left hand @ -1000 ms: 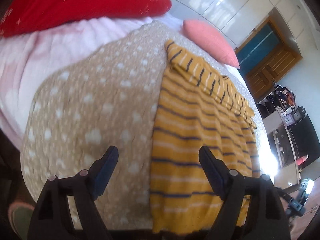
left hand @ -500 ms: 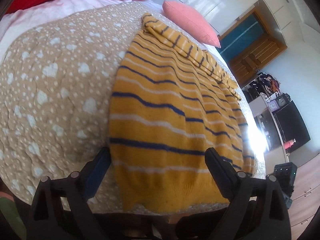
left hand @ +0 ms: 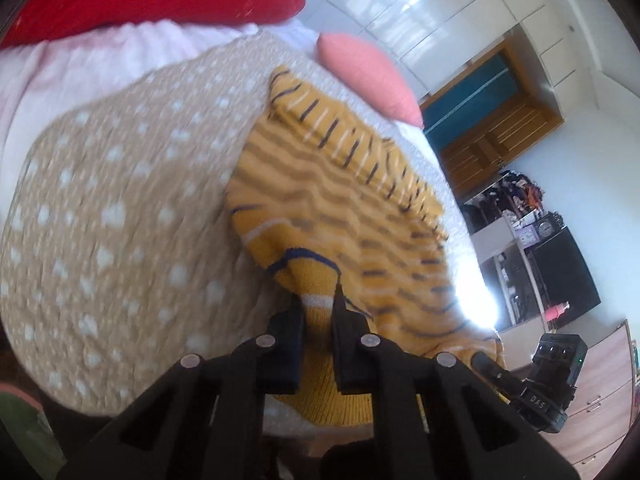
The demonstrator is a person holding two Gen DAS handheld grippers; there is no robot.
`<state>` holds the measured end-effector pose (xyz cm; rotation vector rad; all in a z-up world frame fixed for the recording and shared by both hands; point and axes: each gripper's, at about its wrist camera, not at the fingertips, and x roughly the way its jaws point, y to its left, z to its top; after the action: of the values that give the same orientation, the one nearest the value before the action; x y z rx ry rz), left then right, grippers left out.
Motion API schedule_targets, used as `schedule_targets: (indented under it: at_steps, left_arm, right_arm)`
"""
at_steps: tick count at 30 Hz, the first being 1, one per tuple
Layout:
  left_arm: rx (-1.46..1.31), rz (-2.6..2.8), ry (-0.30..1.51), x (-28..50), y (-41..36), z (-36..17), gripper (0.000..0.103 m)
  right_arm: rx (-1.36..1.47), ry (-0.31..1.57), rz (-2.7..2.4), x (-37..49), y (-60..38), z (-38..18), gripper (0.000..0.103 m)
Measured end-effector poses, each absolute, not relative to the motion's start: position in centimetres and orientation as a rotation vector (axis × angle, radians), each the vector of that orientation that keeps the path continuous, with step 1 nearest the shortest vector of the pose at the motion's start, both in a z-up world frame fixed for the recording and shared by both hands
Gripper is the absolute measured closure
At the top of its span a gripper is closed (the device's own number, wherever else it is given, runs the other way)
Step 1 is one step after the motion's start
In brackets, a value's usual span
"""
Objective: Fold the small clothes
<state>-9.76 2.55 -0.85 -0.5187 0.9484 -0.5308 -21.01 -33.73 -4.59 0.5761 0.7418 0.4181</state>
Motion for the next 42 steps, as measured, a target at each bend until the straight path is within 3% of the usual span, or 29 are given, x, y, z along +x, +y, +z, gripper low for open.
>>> schedule_targets:
  at_steps: [9,18,20,22,26,28,34,36,38,42]
  left_arm:
    - [-0.539,-0.501,0.901,2.2,-1.9,3.0,0.093]
    - [-0.580,-0.428,1.051,14.1,-5.4,-1.5,0.092]
    - [-0.644,-0.430,1.087,15.9,-5.3,-2.6,0.087]
    - [-0.740,-0.436,1.109,17.5,-4.8,-3.6,0.081]
    - [-0.842,-0.423,1.078,19.4,-3.8,-3.8,0.056]
    - [-0.857,-0.394,1.060,20.2,-3.4,-3.6,0.054]
    - [-0.644,-0.407,1.031,19.3,-4.7,-0.6,0.051]
    - [-0.518,-0.441,1.000,17.9,-6.2,0.6,0.047]
    - [-0.386,-0.460,0.987,17.0,-8.3,0.9,0.035]
    - [-0.317,-0.372,1.064,18.6,-9.8,-1.7,0.030]
  right_arm:
    - [0.700,0.654,0.401,-9.9,-38.4,0.1,0.092]
    - [0.849,0.741,0.271,2.5,-43.0,-3.6,0.088]
    - [0.917,0.761,0.269,4.3,-44.0,-4.8,0.081]
    - [0.973,0.776,0.268,6.0,-44.7,-5.8,0.060]
    - [1.065,0.746,0.256,7.9,-45.7,-6.8,0.045]
    - [1.089,0.705,0.224,8.2,-46.6,-6.8,0.035]
    - [0.988,0.662,0.164,7.9,-47.4,-4.2,0.034]
    - [0.882,0.639,0.183,7.1,-46.5,-2.6,0.033]
    - [0.823,0.647,0.221,6.7,-45.3,-2.0,0.033]
    - [0.798,0.770,0.246,8.3,-43.5,-4.2,0.033]
